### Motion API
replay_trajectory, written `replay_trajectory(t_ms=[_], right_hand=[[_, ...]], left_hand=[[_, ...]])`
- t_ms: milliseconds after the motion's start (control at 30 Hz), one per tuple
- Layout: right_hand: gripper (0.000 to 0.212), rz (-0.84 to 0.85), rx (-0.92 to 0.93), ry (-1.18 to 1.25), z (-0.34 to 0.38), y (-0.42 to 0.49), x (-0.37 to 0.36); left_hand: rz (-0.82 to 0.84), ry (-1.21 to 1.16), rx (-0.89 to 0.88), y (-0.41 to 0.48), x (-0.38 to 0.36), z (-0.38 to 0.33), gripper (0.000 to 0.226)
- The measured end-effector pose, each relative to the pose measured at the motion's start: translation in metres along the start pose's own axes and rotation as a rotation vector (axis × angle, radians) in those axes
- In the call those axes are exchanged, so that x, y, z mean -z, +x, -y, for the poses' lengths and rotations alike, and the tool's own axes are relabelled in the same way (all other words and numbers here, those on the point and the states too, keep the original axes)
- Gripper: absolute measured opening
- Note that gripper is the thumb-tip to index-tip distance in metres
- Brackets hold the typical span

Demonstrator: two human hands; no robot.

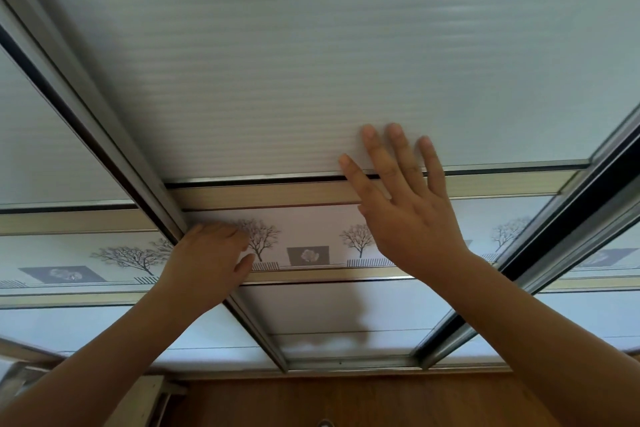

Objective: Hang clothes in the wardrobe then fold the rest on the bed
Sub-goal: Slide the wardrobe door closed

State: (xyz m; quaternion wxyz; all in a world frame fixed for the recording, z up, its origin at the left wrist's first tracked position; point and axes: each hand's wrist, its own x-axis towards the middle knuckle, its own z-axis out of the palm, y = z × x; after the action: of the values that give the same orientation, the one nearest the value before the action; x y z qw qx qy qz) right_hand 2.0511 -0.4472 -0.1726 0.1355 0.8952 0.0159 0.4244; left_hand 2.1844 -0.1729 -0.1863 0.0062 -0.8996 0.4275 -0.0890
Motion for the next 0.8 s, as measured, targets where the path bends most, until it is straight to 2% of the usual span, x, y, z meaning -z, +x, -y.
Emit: replay_trajectory(t_ms=[133,233,400,533,600,733,800], right_hand=[[0.079,-0.044,-0.105,-0.030,-0.015,0.003,0.015],[0.068,-0.038,-0.182,-0.088,-0.037,0.005,0.029],[0.071,0.044,-0.261,-0.115,-0.062,-0.007,0.048],[0.061,-0.036,-0.420,-0.051,-0.085,-0.030,0.065],[0.064,-0.060,-0.526,-0.026,-0.097,-0.042,0.072],[0.091,0.054,-0.864,0.257,-0.115,-0.055,0.077],[0.089,0.160,-0.937,0.375,-0.124,-0.055,0.077]], left_hand=[[0.053,0.019,0.094,-0.001,0.005,0.011,0.016],[0.069,0.017,0.045,0.004,0.015,0.005,0.027],[0.090,-0.120,-0.246,0.029,0.024,-0.069,0.037],[0.021,-0.147,-0.492,0.056,0.030,-0.136,0.041],[-0.006,-0.129,-0.619,0.068,0.034,-0.168,0.040],[-0.117,-0.070,-0.843,0.096,0.034,-0.227,0.040],[-0.135,0.022,-0.904,0.110,0.030,-0.253,0.042]])
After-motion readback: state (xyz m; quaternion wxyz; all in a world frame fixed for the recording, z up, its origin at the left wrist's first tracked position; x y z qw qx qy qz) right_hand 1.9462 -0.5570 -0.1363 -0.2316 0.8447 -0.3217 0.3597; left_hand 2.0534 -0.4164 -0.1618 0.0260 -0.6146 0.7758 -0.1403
